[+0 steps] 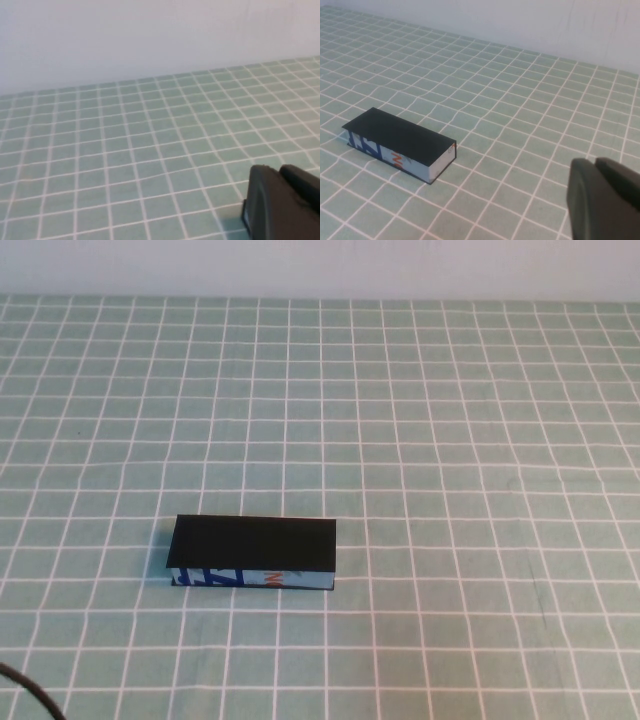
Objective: Return glasses to glasses case
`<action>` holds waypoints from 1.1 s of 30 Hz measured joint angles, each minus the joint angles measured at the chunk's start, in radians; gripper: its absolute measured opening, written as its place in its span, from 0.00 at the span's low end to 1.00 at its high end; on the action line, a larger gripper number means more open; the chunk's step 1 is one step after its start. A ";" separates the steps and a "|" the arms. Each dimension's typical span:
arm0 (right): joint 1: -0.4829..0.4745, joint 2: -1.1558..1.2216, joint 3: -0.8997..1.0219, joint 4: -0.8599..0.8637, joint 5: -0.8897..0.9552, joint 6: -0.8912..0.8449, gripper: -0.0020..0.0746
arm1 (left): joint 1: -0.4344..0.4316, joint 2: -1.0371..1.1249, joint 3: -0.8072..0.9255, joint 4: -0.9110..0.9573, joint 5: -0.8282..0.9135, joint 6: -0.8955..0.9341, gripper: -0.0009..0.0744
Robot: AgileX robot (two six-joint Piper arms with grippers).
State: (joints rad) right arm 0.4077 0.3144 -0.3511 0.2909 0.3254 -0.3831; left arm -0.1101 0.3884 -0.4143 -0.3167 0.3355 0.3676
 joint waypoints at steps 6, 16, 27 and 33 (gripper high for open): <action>0.000 0.000 0.000 0.002 0.000 0.000 0.01 | 0.000 -0.183 0.204 0.369 -0.092 -0.432 0.01; 0.000 0.000 0.000 0.004 0.000 0.000 0.01 | 0.000 -0.395 0.439 0.412 -0.026 -0.494 0.01; 0.000 0.000 0.000 0.004 0.000 0.000 0.01 | 0.000 -0.399 0.439 0.400 0.018 -0.496 0.01; 0.000 0.000 0.000 0.004 0.000 0.000 0.01 | 0.000 -0.399 0.439 0.400 0.020 -0.496 0.01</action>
State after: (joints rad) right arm 0.4077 0.3144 -0.3511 0.2944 0.3254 -0.3831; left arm -0.1101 -0.0103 0.0250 0.0831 0.3551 -0.1288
